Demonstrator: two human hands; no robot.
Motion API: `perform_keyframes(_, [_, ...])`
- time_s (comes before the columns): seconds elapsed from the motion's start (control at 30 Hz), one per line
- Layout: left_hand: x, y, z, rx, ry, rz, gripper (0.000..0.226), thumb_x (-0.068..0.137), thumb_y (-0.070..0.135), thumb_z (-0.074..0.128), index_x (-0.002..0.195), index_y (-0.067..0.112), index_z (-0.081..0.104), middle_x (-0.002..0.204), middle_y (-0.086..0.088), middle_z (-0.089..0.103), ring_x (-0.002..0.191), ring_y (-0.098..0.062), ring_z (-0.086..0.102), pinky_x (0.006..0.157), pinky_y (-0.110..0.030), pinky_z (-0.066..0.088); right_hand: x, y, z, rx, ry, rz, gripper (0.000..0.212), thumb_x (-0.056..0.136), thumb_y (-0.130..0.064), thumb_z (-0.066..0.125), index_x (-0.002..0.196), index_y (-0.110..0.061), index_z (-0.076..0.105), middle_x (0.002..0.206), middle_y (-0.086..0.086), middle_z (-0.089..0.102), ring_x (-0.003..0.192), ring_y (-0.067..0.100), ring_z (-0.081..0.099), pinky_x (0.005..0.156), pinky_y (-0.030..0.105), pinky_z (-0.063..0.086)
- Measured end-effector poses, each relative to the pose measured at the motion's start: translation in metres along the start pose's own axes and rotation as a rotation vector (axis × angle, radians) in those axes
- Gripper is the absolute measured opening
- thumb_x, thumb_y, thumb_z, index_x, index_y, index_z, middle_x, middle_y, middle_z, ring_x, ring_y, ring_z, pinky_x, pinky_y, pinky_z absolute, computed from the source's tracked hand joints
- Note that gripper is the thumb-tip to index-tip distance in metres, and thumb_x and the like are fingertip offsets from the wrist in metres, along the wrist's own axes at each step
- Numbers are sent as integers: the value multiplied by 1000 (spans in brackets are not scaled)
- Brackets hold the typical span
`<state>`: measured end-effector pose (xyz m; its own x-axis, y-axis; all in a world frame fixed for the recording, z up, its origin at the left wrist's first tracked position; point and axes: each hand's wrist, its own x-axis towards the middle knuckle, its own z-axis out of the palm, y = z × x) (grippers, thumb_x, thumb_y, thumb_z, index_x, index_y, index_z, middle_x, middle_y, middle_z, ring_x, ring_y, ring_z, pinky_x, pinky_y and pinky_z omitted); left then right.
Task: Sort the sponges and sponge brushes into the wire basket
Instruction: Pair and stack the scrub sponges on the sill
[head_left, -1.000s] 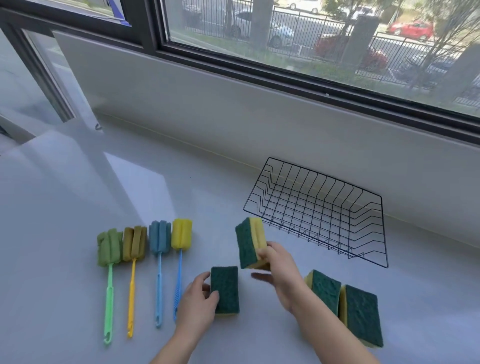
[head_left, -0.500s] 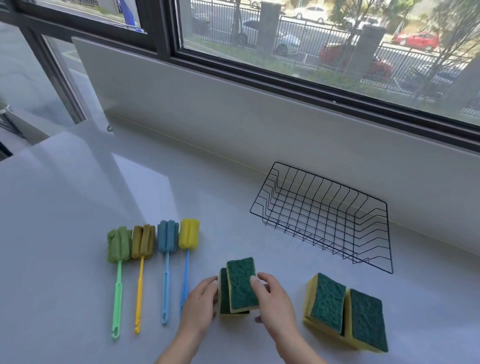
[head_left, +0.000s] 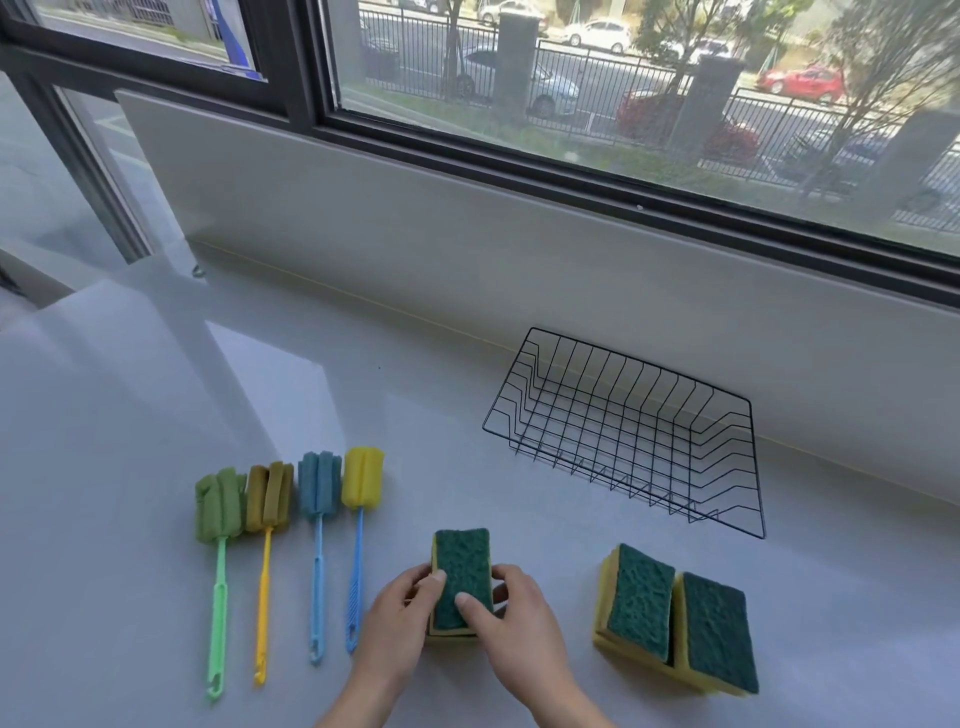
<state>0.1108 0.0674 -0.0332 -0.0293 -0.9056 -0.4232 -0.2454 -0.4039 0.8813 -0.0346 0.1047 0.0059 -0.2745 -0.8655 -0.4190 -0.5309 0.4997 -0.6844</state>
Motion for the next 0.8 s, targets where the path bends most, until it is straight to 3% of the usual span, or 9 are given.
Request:
perform_keyframes(0.2, [2,5,9,91,-61,-10,44,75,42,77,115,28,64,102,-2,69,93,-18,67,86,-40,55,-6,5,-9,85,-52,-7,49,87,-52,63,131,-33,52,123,-8,60,105,10,64,95,37,53])
perform_keyframes(0.33, [3,14,30,171,-139,16,47,80,39,75,123,27,62,105,-3,66,96,-18,65,91,-40,54,-13,18,-34,-20,52,-86,71,90,-49,62,151,-28,33,137,-9,48,123,9,52,99,29,47])
perform_keyframes(0.47, [4,26,55,220,-215,48,48,83,41,71,127,27,60,109,-5,63,96,-17,64,91,-38,53,-20,29,-82,-60,277,-217,44,92,-31,68,134,-23,59,115,-17,59,107,0,57,90,19,48])
perform_keyframes(0.53, [5,32,67,232,-248,59,47,83,41,71,127,25,60,109,-5,63,96,-18,64,91,-39,53,-23,40,-107,-182,378,-269,36,91,-29,70,126,-22,65,112,-17,61,111,5,58,90,16,45])
perform_keyframes(0.6, [6,35,78,247,-269,63,47,84,40,72,127,23,60,109,-6,63,95,-19,65,91,-40,53,-27,53,-127,-367,394,-293,43,89,-36,69,130,-24,62,122,-14,60,120,10,53,96,21,43])
perform_keyframes(0.67, [6,38,86,272,-288,61,48,84,41,71,127,23,60,109,-5,64,95,-18,65,90,-38,54,-27,67,-139,-491,307,-250,62,86,-48,68,141,-25,53,138,-13,51,131,11,43,106,23,37])
perform_keyframes(0.8, [2,44,97,275,-314,80,45,85,41,70,126,26,61,105,2,63,92,-12,63,79,-28,52,-26,88,-143,-604,190,-234,81,79,-56,67,151,-30,41,152,-13,37,143,13,29,116,29,31])
